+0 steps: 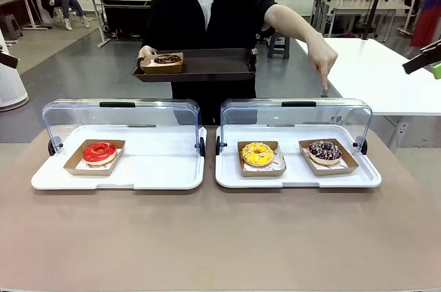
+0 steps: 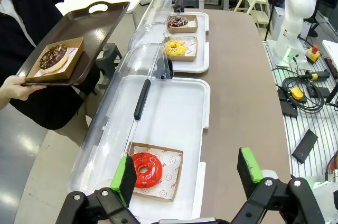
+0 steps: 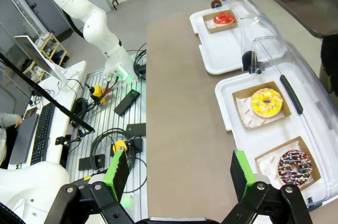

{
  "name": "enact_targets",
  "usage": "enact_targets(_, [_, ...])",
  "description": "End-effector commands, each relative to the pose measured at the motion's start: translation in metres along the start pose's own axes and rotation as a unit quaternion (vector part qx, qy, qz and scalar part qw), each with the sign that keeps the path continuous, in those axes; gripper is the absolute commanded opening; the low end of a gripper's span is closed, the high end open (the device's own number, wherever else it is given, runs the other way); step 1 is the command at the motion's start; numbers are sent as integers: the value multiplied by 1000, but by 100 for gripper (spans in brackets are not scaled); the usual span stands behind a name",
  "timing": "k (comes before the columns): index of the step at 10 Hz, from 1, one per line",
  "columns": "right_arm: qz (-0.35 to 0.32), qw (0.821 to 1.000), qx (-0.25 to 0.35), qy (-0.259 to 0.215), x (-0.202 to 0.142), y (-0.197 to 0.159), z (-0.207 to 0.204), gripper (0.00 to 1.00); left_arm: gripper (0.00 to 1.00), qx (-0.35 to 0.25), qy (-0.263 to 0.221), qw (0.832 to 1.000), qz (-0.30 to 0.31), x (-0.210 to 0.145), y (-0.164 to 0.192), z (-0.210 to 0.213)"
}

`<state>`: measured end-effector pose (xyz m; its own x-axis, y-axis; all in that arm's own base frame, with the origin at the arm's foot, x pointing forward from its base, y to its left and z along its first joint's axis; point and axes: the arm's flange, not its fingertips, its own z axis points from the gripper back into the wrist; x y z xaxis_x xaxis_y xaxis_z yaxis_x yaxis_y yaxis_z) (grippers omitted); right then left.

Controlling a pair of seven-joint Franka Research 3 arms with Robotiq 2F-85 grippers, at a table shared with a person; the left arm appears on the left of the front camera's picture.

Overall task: Provide the desired donut to the person.
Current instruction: Pick up and lift the Paper togo box containing the Donut pointed at by the person.

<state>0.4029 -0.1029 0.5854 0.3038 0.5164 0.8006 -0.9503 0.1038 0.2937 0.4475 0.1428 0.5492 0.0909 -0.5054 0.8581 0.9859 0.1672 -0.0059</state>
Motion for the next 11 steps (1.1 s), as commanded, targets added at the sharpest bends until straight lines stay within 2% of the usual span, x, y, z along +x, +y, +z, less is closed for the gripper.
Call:
enact_targets(1, [23,998,22,47,6,1,-1,100,100,2,-2,1000,-1,0,0,2])
enact_targets(3, [56,983,-27,171,23,5,-19,100,100,2,-2,1000,-1,0,0,2])
enact_targets(7, [112,935,-89,325,21,0,-88,100,100,2,-2,1000,-1,0,0,2])
enact_targets(9, [139,914,-117,363,8,-3,-114,100,100,2,-2,1000,-1,0,0,2])
enact_targets(11, [166,906,-133,366,-6,-11,-132,100,100,2,-2,1000,-1,0,0,2])
